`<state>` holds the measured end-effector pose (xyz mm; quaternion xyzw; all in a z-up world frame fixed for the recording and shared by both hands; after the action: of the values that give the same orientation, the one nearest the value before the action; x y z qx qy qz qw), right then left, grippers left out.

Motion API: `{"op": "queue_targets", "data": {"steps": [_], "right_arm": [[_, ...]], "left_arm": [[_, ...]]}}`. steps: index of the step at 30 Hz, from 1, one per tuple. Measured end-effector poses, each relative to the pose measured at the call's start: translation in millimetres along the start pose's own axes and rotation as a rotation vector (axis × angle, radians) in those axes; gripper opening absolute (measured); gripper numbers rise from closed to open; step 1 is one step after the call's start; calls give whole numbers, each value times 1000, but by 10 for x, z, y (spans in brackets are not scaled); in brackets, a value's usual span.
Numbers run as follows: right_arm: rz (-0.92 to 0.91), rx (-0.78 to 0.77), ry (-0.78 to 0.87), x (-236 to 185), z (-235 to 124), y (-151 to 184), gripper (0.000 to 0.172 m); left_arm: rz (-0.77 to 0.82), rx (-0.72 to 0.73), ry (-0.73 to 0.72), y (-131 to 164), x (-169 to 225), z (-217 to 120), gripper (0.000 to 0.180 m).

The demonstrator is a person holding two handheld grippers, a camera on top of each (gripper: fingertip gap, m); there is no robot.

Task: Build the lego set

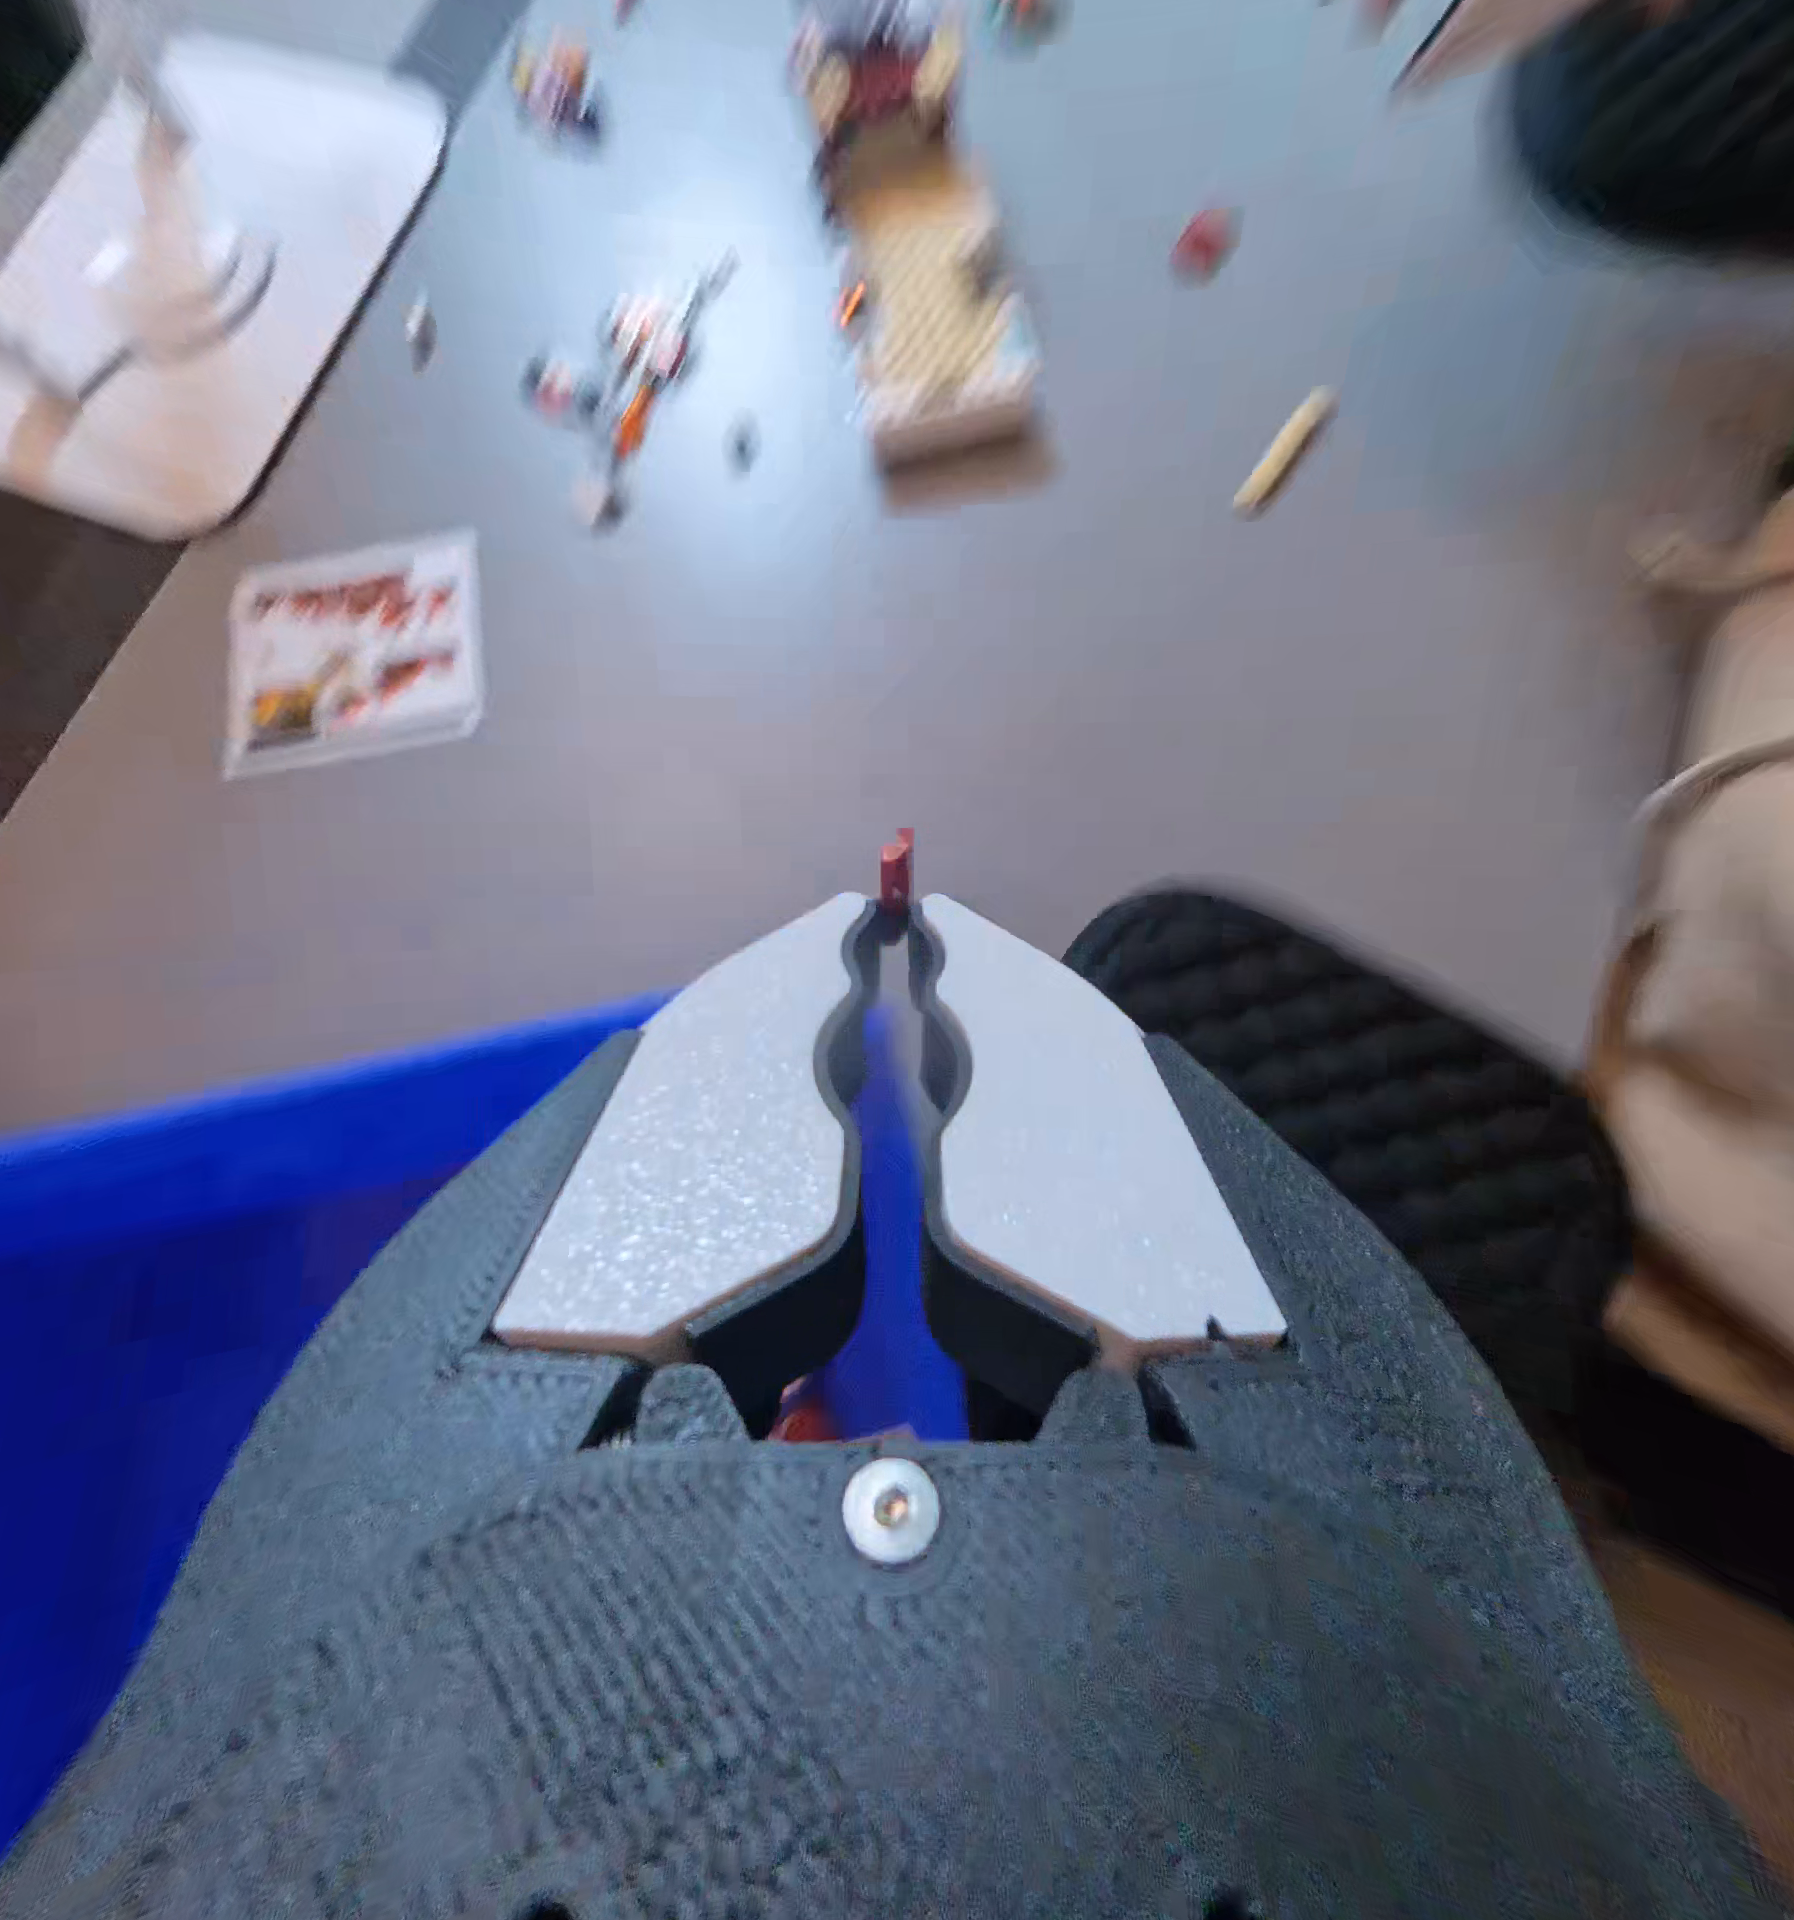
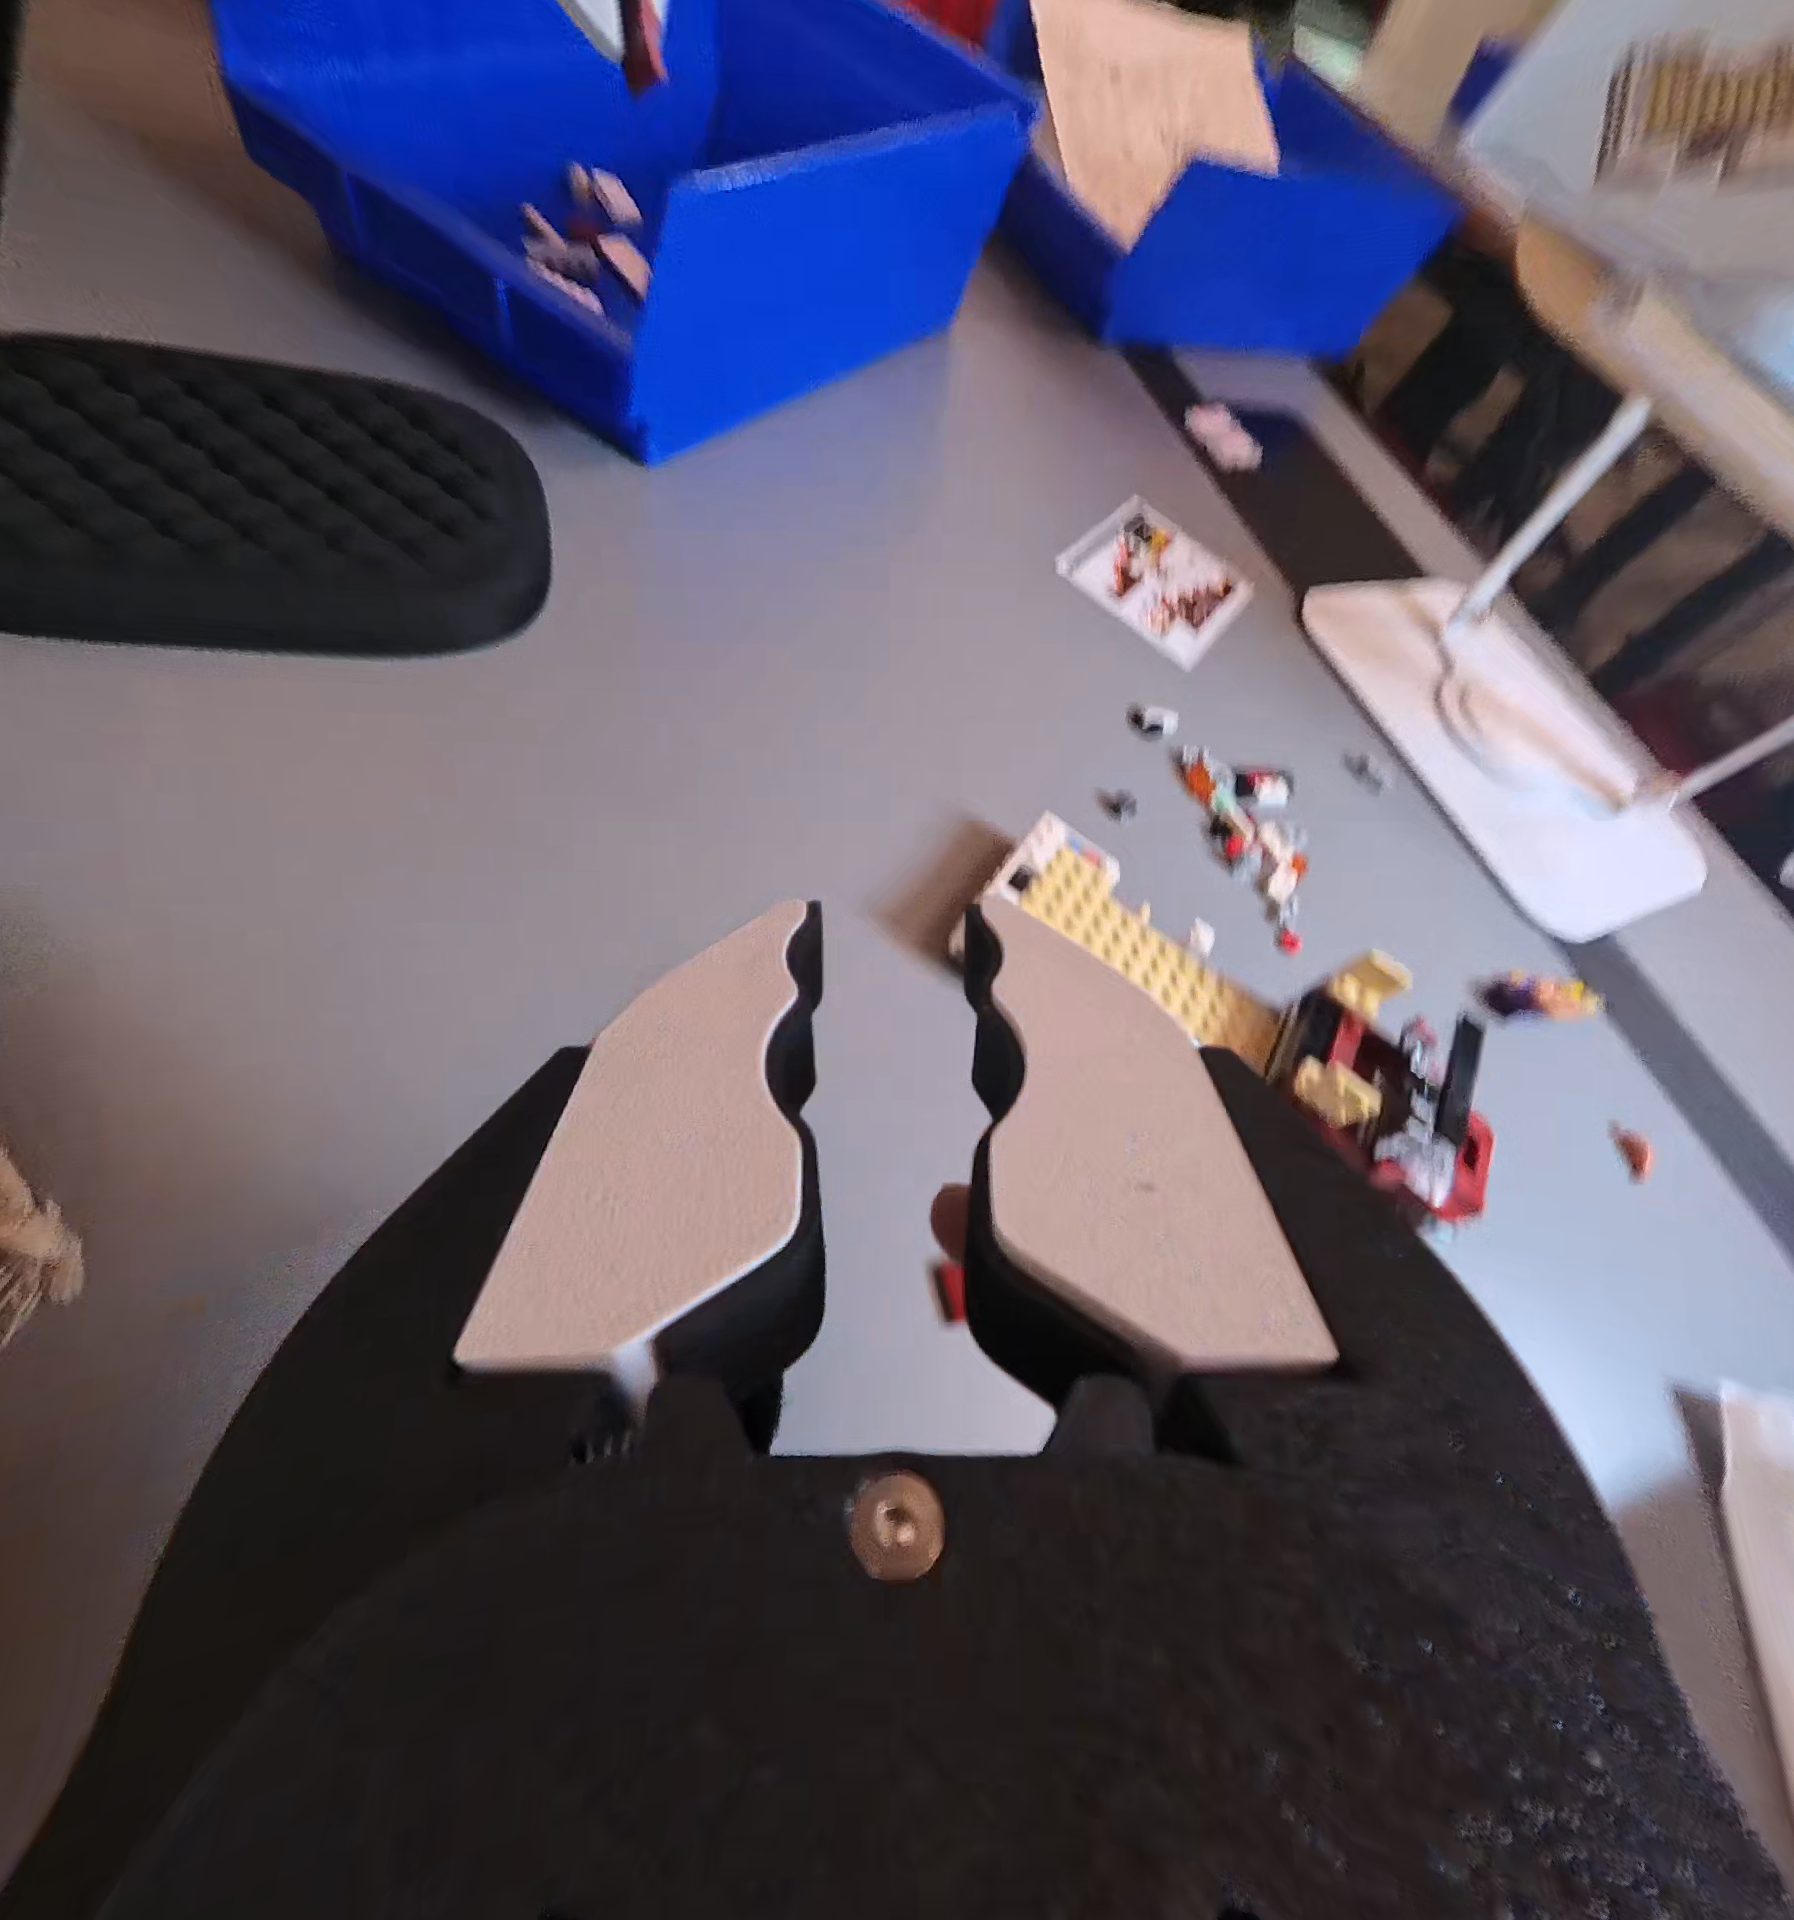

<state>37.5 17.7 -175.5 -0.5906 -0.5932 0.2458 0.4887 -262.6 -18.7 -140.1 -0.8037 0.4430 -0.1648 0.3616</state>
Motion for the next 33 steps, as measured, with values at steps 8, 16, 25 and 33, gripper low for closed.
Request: {"op": "queue_targets", "data": {"steps": [8,16,25,33], "right_arm": [[-305,228,100,-391,323,-514,36],[-302,157,151,-268,159,-338,17],[314,-399,-142,208,-254,1009,18],[282,-523,-95,394,-169,1268,26]], "left_arm": [[-353,415,501,-943,822,860,5],[-426,353,589,-1104,976,1391,9],[-143,352,2,-754,263,606,25],[-106,-69,-372,142,-457,-113,37]]}}
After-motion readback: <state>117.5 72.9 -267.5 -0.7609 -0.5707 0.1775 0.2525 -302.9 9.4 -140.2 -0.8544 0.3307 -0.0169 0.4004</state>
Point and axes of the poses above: each gripper's, where its closed fingertips meet, z out along the fingers, y out of its underside, x = y × z across the jaws, the point moved 4 cm from there along -z, back along the fingers, and after that the axes turned 2 degrees about x, right-handed, at the moved point
